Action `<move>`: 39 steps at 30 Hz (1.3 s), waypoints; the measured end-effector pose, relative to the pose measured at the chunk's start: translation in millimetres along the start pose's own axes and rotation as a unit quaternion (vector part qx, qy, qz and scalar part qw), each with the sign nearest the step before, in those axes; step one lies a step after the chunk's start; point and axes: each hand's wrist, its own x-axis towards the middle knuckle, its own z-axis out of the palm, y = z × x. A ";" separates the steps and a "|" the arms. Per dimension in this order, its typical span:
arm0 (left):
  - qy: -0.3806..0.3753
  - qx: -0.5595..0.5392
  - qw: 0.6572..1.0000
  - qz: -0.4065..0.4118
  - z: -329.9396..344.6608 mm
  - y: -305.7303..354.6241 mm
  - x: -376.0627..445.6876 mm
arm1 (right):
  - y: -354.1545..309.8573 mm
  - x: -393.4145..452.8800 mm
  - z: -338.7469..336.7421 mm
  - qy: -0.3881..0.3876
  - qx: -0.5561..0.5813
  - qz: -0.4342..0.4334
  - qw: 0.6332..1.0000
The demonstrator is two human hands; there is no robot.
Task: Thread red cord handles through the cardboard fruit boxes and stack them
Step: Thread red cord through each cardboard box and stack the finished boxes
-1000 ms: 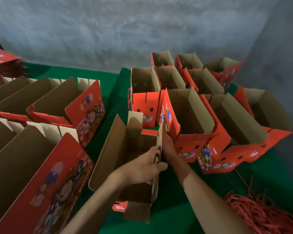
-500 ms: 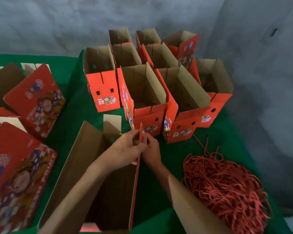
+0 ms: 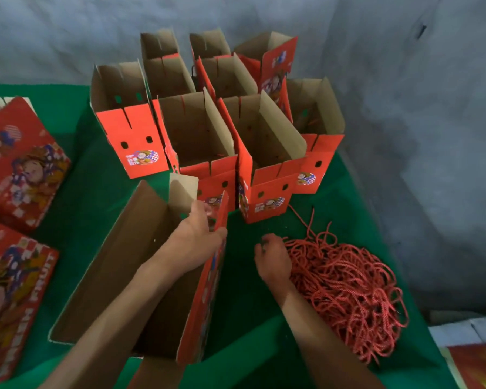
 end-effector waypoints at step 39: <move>0.035 -0.077 0.992 -0.096 -23.8 -53.8 3.8 | 0.6 -42.5 40.0 -0.151 -0.218 -0.145 0.953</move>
